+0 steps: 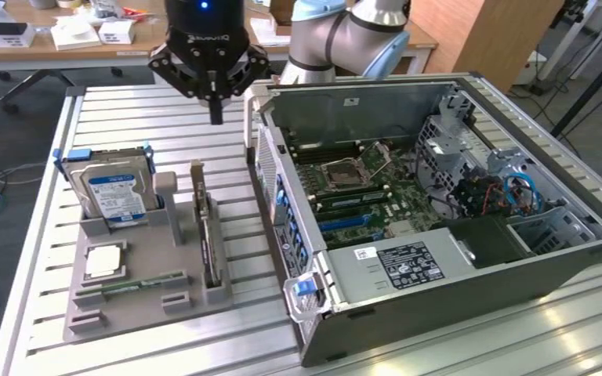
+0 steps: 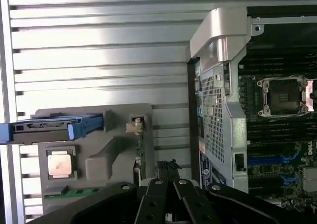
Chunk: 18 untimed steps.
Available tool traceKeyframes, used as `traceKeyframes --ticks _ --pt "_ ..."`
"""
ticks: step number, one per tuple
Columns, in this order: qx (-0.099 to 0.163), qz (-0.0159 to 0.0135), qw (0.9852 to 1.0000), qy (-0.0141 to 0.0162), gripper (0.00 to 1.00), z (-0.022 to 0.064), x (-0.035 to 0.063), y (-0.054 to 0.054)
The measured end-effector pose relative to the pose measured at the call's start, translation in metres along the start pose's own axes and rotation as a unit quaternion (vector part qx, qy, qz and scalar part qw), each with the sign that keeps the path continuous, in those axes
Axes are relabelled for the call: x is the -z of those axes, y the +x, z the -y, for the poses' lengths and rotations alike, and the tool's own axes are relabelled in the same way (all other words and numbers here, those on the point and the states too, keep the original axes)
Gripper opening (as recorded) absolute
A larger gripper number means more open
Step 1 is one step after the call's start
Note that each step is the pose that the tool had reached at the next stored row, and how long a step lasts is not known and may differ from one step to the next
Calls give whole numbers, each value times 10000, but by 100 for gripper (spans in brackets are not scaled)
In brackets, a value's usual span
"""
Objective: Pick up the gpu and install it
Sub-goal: 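Reach for the gpu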
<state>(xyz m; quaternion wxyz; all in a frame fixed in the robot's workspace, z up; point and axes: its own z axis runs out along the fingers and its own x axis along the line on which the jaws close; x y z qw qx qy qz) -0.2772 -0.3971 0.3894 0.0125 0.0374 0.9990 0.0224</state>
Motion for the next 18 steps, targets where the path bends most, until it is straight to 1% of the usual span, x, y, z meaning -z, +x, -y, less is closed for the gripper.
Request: traceKeyframes --ticks 6,11,15,18 --pt "0 0 10000 0 10 12 -4 165" --pt "1 0 10000 0 10 13 -4 184" --pt "0 0 10000 0 10 17 -3 236" --pt "1 0 10000 0 10 18 -3 241"
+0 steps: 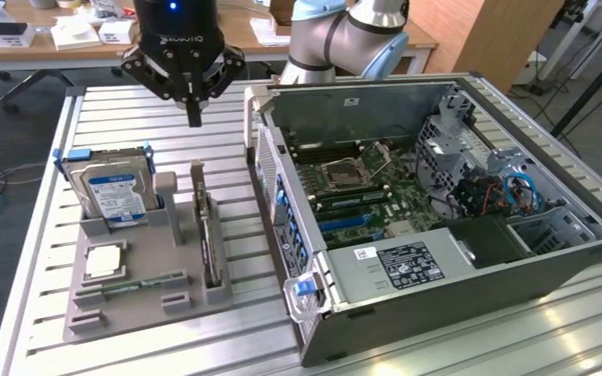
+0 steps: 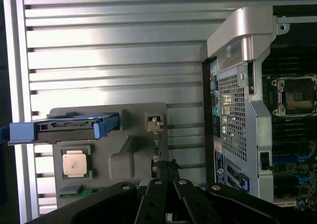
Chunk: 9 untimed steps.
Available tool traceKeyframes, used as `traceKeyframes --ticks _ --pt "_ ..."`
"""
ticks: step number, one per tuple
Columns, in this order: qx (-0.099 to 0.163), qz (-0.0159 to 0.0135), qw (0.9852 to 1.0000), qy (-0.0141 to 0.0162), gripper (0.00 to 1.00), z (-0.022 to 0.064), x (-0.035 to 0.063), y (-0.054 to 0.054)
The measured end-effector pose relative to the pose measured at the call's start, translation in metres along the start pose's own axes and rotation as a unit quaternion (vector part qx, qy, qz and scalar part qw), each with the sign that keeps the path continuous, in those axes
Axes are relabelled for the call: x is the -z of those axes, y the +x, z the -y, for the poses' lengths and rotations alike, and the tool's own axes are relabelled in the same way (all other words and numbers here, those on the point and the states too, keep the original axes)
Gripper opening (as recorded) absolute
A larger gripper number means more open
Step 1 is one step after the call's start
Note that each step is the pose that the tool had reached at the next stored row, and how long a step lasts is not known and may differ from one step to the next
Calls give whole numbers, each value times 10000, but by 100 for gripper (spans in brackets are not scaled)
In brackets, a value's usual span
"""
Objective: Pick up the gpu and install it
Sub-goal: 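Reach for the gpu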
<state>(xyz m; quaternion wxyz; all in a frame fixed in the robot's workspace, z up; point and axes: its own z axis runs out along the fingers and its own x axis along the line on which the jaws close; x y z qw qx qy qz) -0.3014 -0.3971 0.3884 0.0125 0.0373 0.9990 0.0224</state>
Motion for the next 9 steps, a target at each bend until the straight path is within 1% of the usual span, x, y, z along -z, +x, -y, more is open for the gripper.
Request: traceKeyframes --ticks 2,4,9 --pt "0 0 10000 0 10 5 0 2" --pt "-1 -1 10000 1 10 35 2 2" --pt "0 0 10000 0 10 198 9 4"
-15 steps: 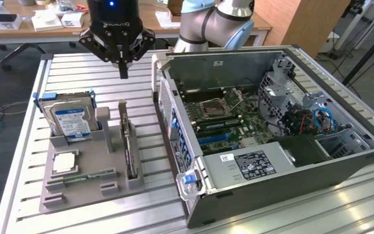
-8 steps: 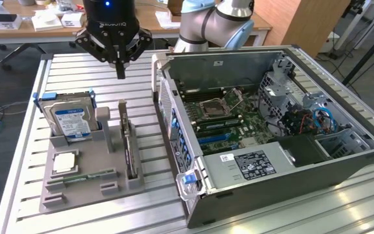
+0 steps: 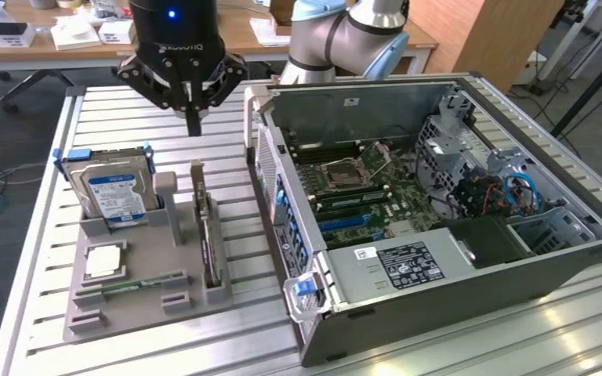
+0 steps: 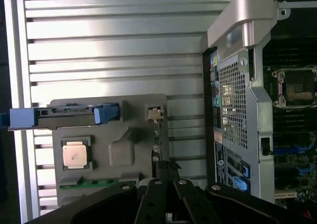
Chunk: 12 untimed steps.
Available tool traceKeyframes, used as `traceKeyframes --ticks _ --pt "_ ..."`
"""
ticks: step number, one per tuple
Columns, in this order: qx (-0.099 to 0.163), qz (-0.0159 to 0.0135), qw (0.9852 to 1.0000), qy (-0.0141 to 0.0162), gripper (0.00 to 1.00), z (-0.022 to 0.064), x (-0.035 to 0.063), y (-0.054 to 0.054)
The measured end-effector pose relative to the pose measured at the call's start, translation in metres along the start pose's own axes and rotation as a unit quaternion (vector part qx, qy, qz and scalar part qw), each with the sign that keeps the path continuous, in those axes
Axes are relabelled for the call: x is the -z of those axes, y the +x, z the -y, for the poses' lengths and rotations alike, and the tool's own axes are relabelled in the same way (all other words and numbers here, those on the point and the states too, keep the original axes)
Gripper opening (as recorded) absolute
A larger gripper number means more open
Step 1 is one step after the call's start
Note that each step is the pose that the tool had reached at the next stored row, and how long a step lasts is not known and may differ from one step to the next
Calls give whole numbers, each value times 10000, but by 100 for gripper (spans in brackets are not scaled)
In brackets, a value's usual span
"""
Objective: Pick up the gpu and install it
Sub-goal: 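Reach for the gpu, then pick up the gpu and move the gpu toward the slot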
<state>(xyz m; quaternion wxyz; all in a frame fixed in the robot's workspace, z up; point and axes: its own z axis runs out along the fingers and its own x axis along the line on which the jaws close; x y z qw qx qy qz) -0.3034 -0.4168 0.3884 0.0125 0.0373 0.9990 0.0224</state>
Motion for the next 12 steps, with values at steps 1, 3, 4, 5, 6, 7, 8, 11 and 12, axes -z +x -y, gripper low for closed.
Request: traceKeyframes --ticks 1,3,4,5,6,7,8,11,12 --pt "-1 0 10000 0 10 34 2 2" --pt "-1 0 10000 0 10 95 4 6" --pt "-1 0 10000 0 10 122 6 7" --pt "0 0 10000 0 10 144 6 7" --pt "0 0 10000 0 10 166 8 7" --pt "0 0 10000 0 10 180 8 7" --pt "0 0 10000 0 10 183 8 7" --pt "-1 0 10000 0 10 183 9 7" --pt "-1 0 10000 0 10 183 9 7"
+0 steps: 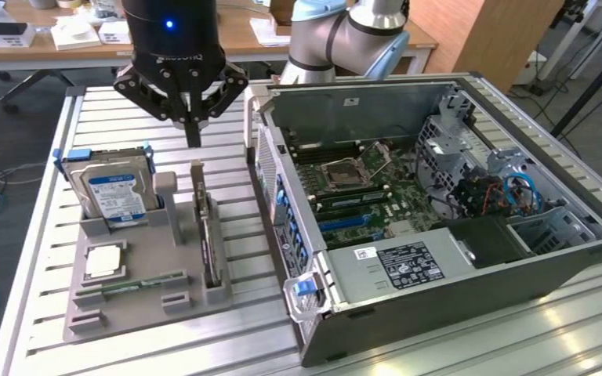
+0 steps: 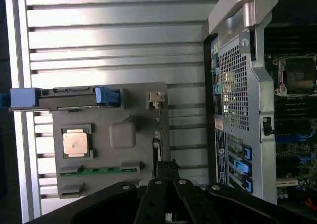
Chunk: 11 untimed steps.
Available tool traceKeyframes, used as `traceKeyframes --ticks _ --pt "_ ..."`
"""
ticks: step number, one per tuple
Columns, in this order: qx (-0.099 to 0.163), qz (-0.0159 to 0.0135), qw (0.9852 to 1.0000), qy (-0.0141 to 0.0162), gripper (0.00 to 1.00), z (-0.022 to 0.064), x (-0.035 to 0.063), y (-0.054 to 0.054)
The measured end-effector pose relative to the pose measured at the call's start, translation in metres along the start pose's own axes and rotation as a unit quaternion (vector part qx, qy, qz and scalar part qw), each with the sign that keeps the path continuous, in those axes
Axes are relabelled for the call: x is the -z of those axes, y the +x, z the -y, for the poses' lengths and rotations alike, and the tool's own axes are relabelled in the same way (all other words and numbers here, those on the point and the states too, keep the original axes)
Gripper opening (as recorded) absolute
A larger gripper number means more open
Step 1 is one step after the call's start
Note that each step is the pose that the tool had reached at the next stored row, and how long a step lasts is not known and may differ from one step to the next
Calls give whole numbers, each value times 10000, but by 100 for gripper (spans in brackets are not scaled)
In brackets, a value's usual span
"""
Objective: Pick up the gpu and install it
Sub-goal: 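Pick up the gpu and move the gpu toward the slot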
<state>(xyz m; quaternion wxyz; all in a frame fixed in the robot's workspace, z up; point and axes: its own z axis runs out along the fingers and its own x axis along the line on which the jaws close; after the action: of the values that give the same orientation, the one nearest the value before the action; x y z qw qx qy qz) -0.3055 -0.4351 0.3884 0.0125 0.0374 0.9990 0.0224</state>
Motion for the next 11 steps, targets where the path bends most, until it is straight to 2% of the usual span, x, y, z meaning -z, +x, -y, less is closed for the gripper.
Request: traceKeyframes --ticks 11 --pt "0 0 10000 0 11 0 0 0"
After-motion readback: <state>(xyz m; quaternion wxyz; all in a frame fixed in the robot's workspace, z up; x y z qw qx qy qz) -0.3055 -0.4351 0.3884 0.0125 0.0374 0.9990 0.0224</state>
